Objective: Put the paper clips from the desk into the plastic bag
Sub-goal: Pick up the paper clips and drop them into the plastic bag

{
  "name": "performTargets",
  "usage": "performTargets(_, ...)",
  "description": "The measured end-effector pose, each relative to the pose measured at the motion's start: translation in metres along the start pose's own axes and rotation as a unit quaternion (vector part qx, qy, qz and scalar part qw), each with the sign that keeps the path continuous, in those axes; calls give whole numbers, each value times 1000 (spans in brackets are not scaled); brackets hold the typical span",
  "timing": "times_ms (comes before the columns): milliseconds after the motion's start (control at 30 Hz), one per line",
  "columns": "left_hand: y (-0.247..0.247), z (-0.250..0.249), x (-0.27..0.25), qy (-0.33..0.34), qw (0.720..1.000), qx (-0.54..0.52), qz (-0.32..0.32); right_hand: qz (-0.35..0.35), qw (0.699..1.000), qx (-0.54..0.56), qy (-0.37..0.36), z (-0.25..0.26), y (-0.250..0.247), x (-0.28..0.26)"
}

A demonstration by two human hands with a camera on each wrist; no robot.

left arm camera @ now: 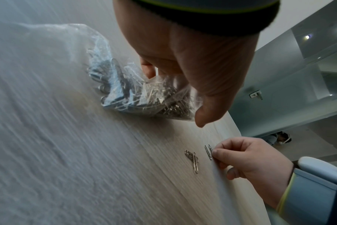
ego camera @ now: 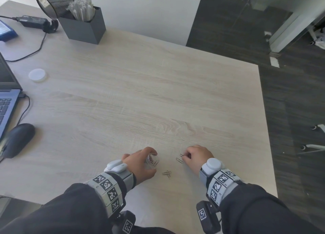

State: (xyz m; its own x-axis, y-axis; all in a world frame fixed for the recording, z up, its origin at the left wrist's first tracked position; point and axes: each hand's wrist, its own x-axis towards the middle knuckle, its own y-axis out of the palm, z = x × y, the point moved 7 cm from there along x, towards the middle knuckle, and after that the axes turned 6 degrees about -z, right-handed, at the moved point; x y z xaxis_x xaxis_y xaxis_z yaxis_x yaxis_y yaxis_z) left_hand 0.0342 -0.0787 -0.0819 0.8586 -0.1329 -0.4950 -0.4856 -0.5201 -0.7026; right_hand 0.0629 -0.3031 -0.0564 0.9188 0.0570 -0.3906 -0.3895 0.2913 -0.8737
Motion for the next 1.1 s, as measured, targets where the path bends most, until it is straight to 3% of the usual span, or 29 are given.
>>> performTargets(633, -11, -4, -6, 27, 999, -5, -19, 78, 980, -39, -179, 54, 40, -23)
performTargets(1100, -10, -6, -7, 37, 999, 11, -26, 158, 972, -102, -138, 54, 47, -22)
